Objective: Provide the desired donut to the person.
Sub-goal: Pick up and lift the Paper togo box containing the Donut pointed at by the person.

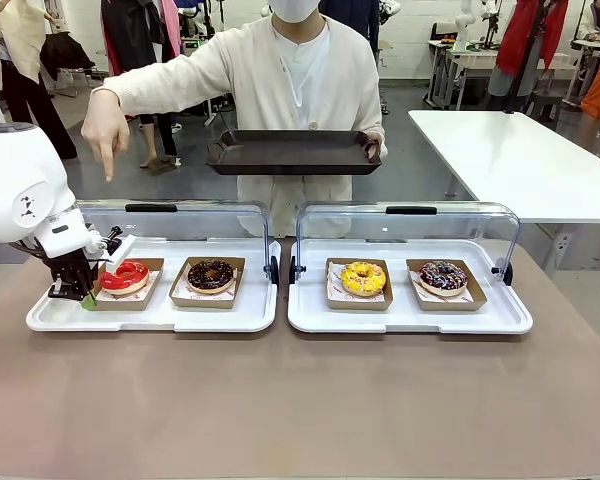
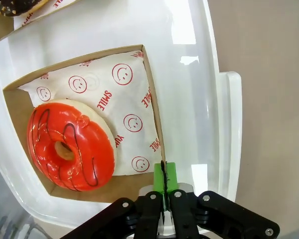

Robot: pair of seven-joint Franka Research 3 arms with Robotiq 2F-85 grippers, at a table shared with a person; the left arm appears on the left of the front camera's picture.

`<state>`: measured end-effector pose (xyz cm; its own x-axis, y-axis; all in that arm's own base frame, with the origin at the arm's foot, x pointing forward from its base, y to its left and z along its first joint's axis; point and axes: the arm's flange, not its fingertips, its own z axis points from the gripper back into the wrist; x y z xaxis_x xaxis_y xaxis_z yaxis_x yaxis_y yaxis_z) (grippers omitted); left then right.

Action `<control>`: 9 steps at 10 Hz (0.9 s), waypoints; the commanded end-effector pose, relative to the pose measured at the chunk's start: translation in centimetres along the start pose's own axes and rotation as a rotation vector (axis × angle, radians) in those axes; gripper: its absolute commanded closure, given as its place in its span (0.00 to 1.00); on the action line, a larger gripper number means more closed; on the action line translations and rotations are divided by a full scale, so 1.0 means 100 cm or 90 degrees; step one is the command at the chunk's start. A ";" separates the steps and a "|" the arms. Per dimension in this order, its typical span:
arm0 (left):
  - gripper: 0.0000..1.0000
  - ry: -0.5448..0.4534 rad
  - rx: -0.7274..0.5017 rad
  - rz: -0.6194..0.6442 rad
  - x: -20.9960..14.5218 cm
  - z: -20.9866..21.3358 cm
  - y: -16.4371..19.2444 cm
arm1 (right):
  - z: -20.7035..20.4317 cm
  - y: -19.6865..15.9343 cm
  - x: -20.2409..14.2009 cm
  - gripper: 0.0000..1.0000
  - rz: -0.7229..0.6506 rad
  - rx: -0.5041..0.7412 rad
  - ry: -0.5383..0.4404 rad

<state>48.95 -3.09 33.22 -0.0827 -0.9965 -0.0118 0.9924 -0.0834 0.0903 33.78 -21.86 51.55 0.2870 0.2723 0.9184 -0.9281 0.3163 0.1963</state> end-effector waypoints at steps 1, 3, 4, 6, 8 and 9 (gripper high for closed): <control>1.00 -0.021 -0.010 -0.014 -0.003 0.001 0.001 | 0.000 -0.001 0.001 0.00 0.002 0.001 -0.006; 1.00 -0.017 -0.031 -0.020 -0.003 0.012 -0.008 | 0.000 -0.001 0.001 0.00 0.002 0.001 -0.006; 1.00 -0.020 -0.046 -0.033 -0.002 0.028 -0.020 | 0.000 -0.001 0.001 0.00 0.002 0.001 -0.006; 1.00 0.005 -0.032 -0.010 -0.003 0.077 -0.056 | 0.000 -0.001 0.001 0.00 0.002 0.001 -0.006; 1.00 0.003 -0.024 -0.001 -0.008 0.115 -0.089 | 0.000 -0.001 0.001 0.00 0.002 0.001 -0.006; 1.00 0.005 -0.019 -0.007 -0.008 0.133 -0.106 | 0.000 -0.001 0.001 0.00 0.002 0.001 -0.006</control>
<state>39.26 -1.66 44.45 -0.0966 -0.9953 -0.0055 0.9942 -0.0968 0.0467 33.81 -21.84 51.52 0.2876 0.2724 0.9182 -0.9282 0.3157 0.1971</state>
